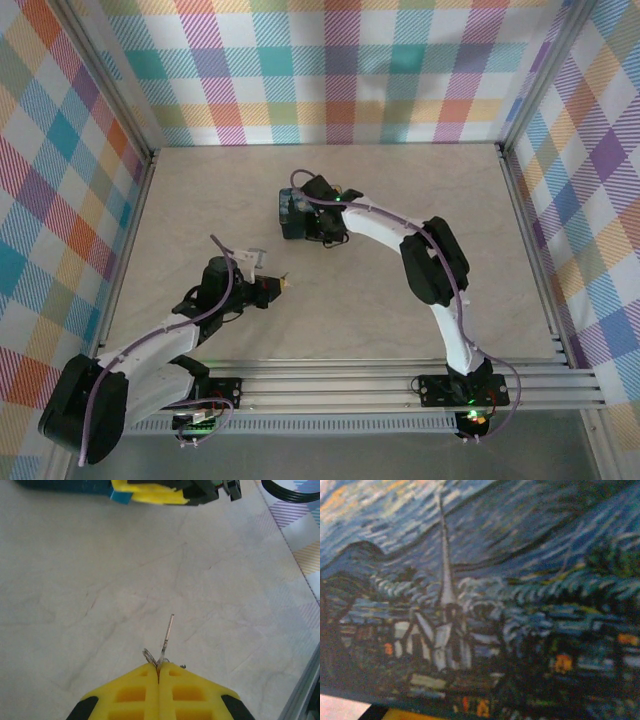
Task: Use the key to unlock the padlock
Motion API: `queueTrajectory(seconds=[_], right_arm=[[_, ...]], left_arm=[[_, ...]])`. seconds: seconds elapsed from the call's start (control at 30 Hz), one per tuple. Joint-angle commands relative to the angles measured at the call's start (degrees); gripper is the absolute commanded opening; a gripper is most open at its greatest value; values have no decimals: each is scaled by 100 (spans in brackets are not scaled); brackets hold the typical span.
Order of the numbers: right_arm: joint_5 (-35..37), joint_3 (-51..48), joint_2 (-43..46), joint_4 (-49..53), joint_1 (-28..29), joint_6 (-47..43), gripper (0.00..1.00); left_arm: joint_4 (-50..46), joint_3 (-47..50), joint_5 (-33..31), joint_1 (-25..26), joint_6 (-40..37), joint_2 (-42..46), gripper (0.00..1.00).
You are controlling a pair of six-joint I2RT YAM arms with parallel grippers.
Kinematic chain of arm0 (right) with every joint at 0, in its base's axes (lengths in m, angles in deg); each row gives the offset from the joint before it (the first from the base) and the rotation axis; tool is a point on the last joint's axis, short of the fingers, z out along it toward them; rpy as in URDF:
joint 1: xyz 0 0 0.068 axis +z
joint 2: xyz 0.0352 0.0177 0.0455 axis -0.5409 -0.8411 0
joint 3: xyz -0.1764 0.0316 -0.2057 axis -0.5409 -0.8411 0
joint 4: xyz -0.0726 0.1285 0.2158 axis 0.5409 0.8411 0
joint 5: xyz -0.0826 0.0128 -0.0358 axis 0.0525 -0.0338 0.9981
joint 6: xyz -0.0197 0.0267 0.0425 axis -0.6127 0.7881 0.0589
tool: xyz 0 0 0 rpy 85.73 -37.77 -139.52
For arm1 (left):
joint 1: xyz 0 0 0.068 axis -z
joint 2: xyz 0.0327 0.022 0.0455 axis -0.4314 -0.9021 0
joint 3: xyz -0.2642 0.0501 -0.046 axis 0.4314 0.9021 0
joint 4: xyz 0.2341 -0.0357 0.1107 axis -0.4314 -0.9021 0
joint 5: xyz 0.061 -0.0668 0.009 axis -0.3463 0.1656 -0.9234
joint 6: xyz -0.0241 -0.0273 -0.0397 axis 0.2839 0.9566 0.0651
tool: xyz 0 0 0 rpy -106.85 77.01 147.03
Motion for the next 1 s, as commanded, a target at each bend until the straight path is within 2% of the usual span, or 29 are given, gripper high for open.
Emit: queueTrajectory(seconds=[0.0,0.1,0.27,0.5,0.63,0.77,0.97], right_arm=[[-1010,98,323,362,-148,-44,0],[-1502,91,399,482,-307,86,0],[-1826,-80,595,567,-449,239,0],[-1973,-1028,1167,87,-662,700,0],[-2111,-1473,1491,-176,-759,953,0],[-2185,-1539,1622,-117,-762,1012,0],[-2218,-1337,1605,237,-766,1056,0]], left_arm=[[970,12,77,-54,-323,-157,0],[1498,96,95,-28,-399,-370,0],[2078,-62,227,90,-605,-1037,0],[2974,-435,476,300,-692,-2296,0],[3385,-551,465,443,-667,-2717,0],[3622,-711,388,558,-770,-3118,0],[4501,-715,162,619,-655,-3716,0]])
